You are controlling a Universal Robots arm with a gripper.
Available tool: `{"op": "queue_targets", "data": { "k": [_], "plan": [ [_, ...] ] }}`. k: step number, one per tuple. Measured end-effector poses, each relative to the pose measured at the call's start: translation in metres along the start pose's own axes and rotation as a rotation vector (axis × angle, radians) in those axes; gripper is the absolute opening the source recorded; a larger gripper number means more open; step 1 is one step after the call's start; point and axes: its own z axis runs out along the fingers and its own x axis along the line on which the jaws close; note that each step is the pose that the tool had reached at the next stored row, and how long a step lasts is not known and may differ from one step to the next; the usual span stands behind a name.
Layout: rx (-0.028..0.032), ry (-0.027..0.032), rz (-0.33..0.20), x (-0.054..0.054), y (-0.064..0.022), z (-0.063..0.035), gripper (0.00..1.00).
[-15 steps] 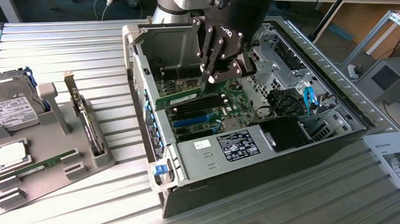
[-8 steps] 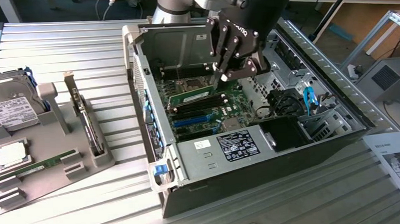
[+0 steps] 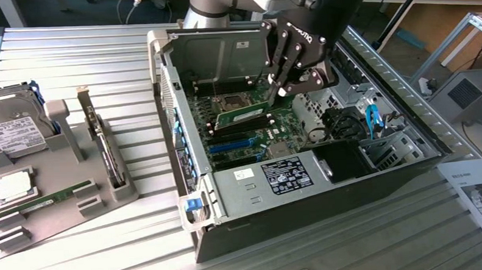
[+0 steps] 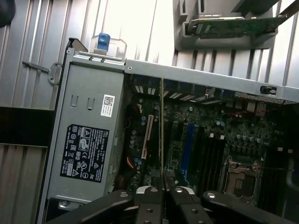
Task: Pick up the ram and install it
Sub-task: 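Pick up the ram and move it above insertion slot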
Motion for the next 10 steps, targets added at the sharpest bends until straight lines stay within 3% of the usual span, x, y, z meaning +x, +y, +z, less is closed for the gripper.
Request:
{"op": "queue_targets", "data": {
  "k": [6,10],
  "plan": [
    [0.0,0.0,0.0,0.003,-0.0167,-0.0007,0.12],
    [0.0001,-0.0004,0.0,0.004,-0.0203,-0.0009,0.12]
  ]
}}
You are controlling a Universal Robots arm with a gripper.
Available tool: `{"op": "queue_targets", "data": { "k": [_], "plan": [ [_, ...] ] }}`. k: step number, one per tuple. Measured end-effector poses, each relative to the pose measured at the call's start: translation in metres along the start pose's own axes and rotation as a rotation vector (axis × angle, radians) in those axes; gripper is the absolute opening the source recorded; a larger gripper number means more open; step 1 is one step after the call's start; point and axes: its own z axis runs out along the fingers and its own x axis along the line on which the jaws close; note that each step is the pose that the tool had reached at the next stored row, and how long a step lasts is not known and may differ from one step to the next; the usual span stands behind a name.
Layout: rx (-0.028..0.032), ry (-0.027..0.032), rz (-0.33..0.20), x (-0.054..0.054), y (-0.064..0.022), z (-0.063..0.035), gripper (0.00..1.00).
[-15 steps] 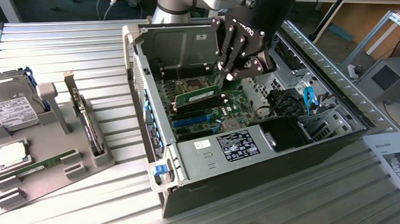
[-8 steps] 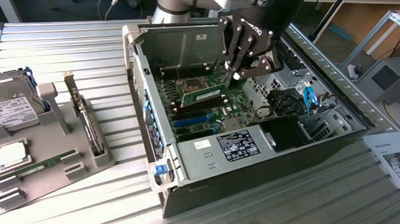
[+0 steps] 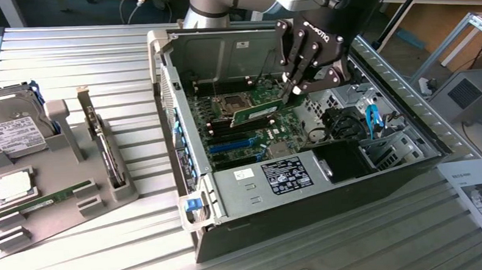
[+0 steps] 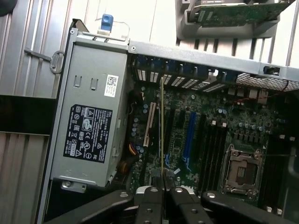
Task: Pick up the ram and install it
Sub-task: 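Pick up the ram and move it above insertion slot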
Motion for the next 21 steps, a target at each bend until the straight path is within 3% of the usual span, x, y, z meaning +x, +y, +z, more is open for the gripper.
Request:
{"op": "queue_targets", "data": {
  "k": [4,6,7,9,14,18,21],
  "plan": [
    [0.0,-0.0001,0.0,0.0,0.0,0.0,0.12],
    [0.0016,-0.0058,0.0,0.0,-0.0001,0.0,0.12],
    [0.004,-0.0084,-0.001,0.0,-0.0001,0.0,0.12],
    [0.0145,-0.01,-0.004,0.0,0.0,0.0,0.12],
    [0.037,-0.0061,-0.006,-0.0004,0.002,0.0003,0.12],
    [0.0381,-0.0058,-0.006,-0.0004,0.0021,0.0002,0.12],
    [0.0445,-0.0046,-0.006,-0.0049,0.0013,0.0005,0.12]
  ]
}}
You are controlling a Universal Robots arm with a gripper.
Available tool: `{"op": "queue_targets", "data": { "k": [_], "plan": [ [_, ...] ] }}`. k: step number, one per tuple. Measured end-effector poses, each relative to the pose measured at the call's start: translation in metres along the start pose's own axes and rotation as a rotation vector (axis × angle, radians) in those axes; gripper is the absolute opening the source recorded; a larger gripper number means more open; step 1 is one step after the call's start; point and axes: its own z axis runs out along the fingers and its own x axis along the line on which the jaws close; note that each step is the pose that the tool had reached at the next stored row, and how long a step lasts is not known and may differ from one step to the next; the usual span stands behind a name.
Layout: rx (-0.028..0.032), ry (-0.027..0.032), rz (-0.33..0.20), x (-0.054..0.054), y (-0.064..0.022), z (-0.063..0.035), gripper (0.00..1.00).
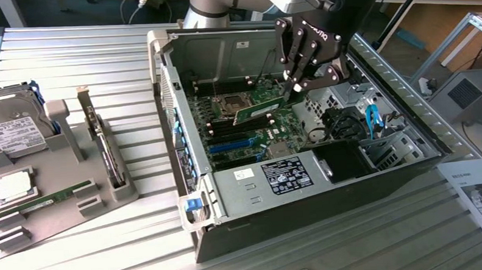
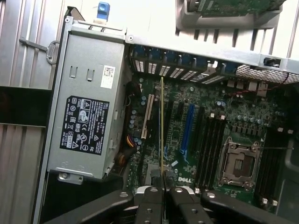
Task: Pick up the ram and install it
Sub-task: 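Pick up the ram and move it above insertion slot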
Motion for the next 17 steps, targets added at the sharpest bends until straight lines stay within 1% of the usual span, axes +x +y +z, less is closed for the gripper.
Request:
{"op": "queue_targets", "data": {
  "k": [9,10,13,17],
  "plan": [
    [0.0115,0.002,0.0,-0.015,-0.0026,0.0007,0.12],
    [0.0143,0.0026,0.0,-0.017,-0.0031,0.0008,0.12],
    [0.0201,0.0035,0.001,-0.022,-0.0039,0.0012,0.12],
    [0.0249,0.0044,0.001,-0.027,-0.0048,0.0017,0.12]
  ]
}}
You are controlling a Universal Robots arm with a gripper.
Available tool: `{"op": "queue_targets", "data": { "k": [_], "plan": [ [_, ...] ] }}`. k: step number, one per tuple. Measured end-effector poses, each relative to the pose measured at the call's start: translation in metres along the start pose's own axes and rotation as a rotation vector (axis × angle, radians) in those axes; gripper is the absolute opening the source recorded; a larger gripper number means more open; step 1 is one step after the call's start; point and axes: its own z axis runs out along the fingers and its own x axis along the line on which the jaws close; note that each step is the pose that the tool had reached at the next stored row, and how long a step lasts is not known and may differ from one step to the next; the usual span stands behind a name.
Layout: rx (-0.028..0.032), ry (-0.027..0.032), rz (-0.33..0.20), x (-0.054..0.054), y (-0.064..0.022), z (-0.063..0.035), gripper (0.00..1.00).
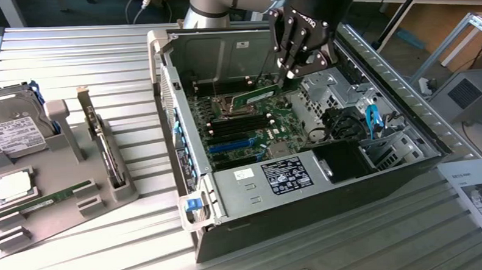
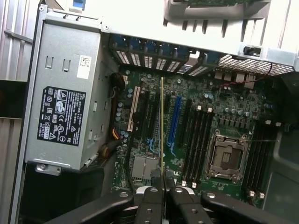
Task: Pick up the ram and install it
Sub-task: 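Pick up the ram and move it above insertion slot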
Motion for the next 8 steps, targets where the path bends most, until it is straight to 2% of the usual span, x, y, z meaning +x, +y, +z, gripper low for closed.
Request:
{"op": "queue_targets", "data": {
  "k": [8],
  "plan": [
    [0.0141,0.0024,0.0,-0.013,-0.0022,0.0015,0.12]
  ]
}}
